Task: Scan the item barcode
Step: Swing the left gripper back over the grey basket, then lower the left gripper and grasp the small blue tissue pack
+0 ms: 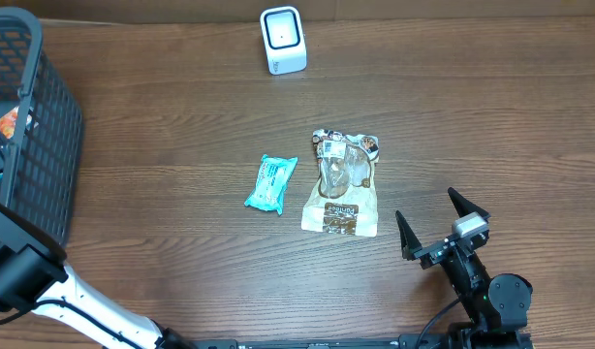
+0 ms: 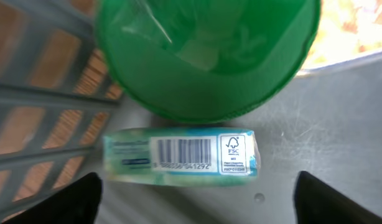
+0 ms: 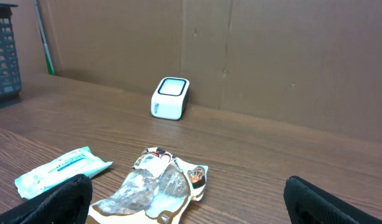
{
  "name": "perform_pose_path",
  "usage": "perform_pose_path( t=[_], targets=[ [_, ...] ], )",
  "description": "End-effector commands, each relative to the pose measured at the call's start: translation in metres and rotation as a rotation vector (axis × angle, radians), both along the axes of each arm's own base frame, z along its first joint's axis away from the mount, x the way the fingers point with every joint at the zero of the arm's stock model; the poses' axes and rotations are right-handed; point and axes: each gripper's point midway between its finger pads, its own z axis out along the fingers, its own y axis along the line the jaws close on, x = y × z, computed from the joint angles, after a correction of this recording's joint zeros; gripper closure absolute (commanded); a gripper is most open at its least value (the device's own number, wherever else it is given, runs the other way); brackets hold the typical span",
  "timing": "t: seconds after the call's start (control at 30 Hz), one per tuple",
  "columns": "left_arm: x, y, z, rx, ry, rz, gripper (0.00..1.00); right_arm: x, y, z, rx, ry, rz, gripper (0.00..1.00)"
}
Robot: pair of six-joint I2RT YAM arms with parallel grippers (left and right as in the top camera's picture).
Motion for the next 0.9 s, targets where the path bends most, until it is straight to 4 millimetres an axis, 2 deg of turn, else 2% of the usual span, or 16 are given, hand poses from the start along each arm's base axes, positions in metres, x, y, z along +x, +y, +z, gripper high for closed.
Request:
perform_pose_path(
  t=[0.0,0.13,0.27,0.33,0.43,0.53,0.57,0.87],
  targets=[
    [-0.001,-0.002,-0.016,-0.018,0.027,-0.025,0.33,0.000,0.001,-0.002,0.006,-0.004,0.005,0.00],
    [0.000,-0.002,-0.018,-0.018,0.026,-0.024,0.71,0.000,0.001,-0.002,0.006,-0.004,0.005,0.00],
    [0.002,-0.001,-0.017,-0.011,0.017,-0.023,0.82,0.000,0.001,-0.002,0.006,-0.004,0.005,0.00],
    [0.002,-0.001,-0.017,-0.012,0.018,-0.023,0.95,0.000,0.001,-0.002,0.006,-0.004,0.005,0.00],
    [0.002,0.000,-0.016,-0.020,0.003,0.019,0.95,0.000,0.001,-0.002,0.006,-0.004,0.005,0.00],
    [0.002,0.000,-0.016,-0.029,-0.015,0.056,0.71,0.000,0.001,-0.002,0.006,-0.004,0.005,0.00],
    [0.003,0.000,-0.015,-0.029,-0.017,0.058,0.68,0.000,0.001,-0.002,0.006,-0.004,0.005,0.00],
    [0.005,0.017,-0.011,0.038,-0.054,0.134,0.66,0.000,0.001,-0.002,0.006,-0.004,0.005,0.00]
  ],
)
